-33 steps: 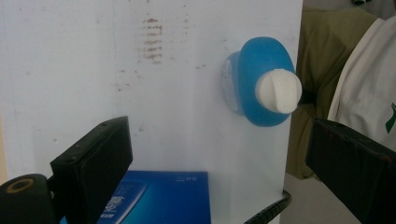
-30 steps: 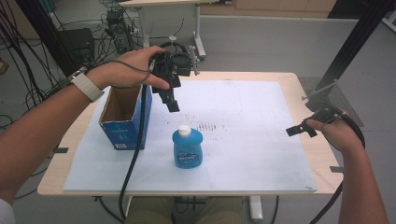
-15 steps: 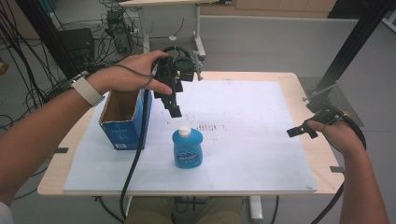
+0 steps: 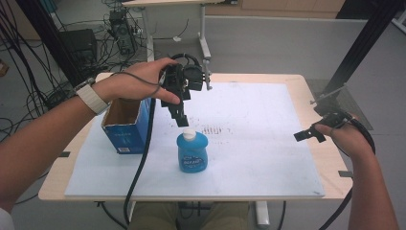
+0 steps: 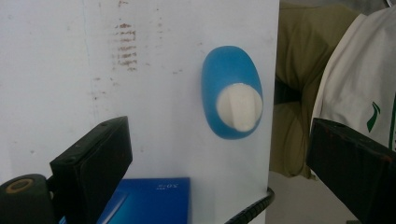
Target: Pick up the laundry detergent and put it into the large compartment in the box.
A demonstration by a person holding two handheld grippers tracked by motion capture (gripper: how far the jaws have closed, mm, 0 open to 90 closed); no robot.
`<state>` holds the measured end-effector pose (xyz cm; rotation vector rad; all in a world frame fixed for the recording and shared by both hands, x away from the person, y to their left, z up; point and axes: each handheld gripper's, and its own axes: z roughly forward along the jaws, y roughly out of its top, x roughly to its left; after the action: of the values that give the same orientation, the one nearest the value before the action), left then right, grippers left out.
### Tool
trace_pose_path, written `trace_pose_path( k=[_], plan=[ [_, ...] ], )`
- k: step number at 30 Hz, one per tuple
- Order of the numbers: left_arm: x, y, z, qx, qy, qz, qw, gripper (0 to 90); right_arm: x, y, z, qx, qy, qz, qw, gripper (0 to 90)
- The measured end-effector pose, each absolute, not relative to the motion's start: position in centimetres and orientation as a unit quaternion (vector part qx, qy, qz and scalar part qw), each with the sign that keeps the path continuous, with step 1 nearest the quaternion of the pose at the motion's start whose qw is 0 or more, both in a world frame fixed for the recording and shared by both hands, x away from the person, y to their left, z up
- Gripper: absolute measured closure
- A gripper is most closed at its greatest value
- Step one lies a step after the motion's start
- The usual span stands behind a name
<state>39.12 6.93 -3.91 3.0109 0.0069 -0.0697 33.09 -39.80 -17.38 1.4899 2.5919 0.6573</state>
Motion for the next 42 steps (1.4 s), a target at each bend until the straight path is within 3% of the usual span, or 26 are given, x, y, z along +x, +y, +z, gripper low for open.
trace_pose_path(
  k=[42],
  plan=[
    [37.0,4.8,-7.9,0.999,0.004,-0.032,0.042,7.5,32.9,-39.9,-17.9,0.488,0.845,0.216,0.038,5.2]
  ],
)
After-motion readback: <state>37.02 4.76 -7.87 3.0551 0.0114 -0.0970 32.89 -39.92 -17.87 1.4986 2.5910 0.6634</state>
